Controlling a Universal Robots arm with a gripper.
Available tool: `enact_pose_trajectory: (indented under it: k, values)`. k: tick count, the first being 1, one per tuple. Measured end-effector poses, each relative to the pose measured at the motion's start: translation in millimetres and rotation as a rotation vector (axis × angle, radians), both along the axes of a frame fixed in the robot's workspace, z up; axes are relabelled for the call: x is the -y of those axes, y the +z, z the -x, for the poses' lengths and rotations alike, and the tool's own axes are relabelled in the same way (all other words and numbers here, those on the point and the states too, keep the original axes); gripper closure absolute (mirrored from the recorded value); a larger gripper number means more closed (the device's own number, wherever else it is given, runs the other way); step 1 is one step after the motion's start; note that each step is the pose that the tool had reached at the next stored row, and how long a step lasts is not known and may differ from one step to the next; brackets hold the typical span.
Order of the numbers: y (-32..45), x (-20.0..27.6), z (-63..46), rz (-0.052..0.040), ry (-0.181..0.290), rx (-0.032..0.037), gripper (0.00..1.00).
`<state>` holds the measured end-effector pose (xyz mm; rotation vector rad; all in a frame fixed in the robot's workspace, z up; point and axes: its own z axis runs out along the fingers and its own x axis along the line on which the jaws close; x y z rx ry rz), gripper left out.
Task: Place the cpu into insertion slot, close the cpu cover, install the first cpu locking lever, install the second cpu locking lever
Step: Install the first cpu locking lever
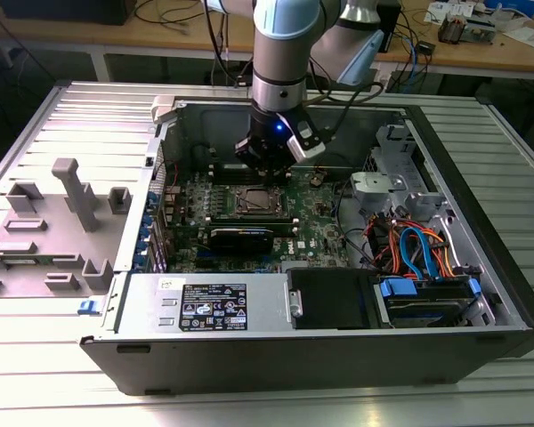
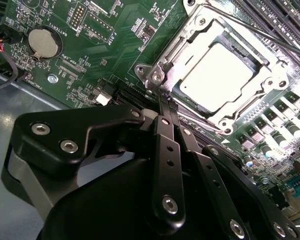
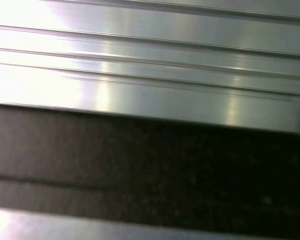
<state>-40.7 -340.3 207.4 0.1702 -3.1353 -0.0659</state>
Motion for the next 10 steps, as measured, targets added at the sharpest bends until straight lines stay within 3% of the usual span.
enact_pose_trajectory:
  k: [10]
  values:
    - [-0.4, -0.1, -1.0, 0.0013, 0.000, 0.0001, 0.89]
